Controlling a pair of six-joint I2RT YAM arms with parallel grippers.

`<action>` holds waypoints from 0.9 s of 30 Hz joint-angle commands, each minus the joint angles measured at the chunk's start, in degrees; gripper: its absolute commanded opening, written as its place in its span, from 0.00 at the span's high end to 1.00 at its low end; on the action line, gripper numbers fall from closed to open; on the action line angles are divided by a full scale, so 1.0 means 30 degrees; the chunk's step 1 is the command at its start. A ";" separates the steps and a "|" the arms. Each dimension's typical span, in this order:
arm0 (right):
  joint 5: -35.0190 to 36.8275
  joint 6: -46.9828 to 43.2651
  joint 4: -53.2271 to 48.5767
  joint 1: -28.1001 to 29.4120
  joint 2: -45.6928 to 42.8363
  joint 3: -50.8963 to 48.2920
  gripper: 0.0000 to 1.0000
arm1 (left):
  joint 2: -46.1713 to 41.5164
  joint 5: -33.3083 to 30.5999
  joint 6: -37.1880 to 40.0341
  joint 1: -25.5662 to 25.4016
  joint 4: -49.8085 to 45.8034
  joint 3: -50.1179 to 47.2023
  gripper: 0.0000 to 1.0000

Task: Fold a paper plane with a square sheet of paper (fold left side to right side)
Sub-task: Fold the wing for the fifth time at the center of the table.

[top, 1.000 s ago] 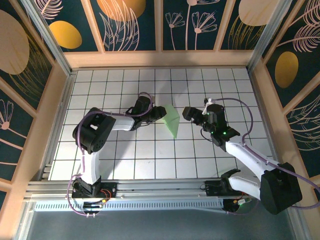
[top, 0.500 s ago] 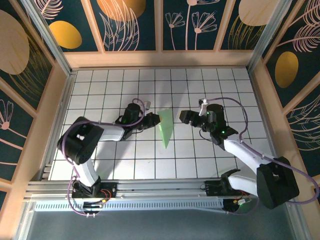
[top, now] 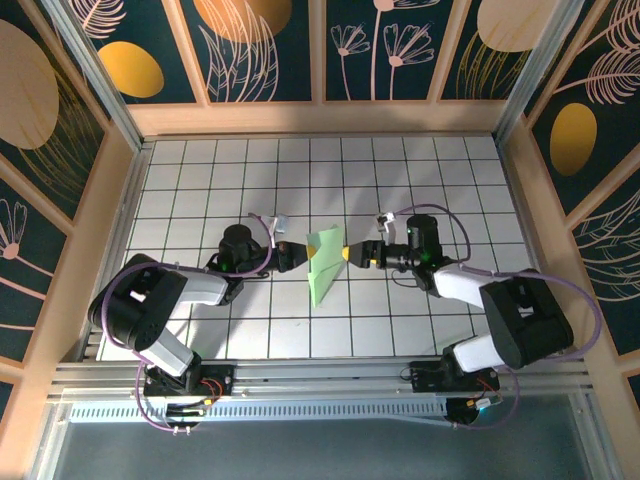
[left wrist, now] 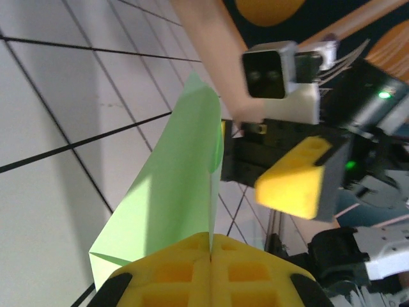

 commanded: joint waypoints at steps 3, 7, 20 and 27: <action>-0.1875 -0.0586 0.3416 0.0191 0.1406 -0.0103 0.16 | 0.0324 0.1605 -0.0110 0.0062 0.2400 0.0007 1.00; -0.2546 -0.0319 0.4464 0.0809 0.2385 0.0300 0.19 | 0.0781 0.1550 -0.0233 0.0063 0.2513 0.0086 1.00; -0.1622 -0.1916 0.0960 0.0713 0.1172 0.1302 0.43 | 0.1453 -0.0630 0.0373 0.0062 0.0292 0.0364 1.00; -0.0928 -0.2374 -0.0460 0.0648 0.1160 0.2193 0.55 | 0.2072 -0.0270 0.0197 0.0062 0.0759 0.0335 1.00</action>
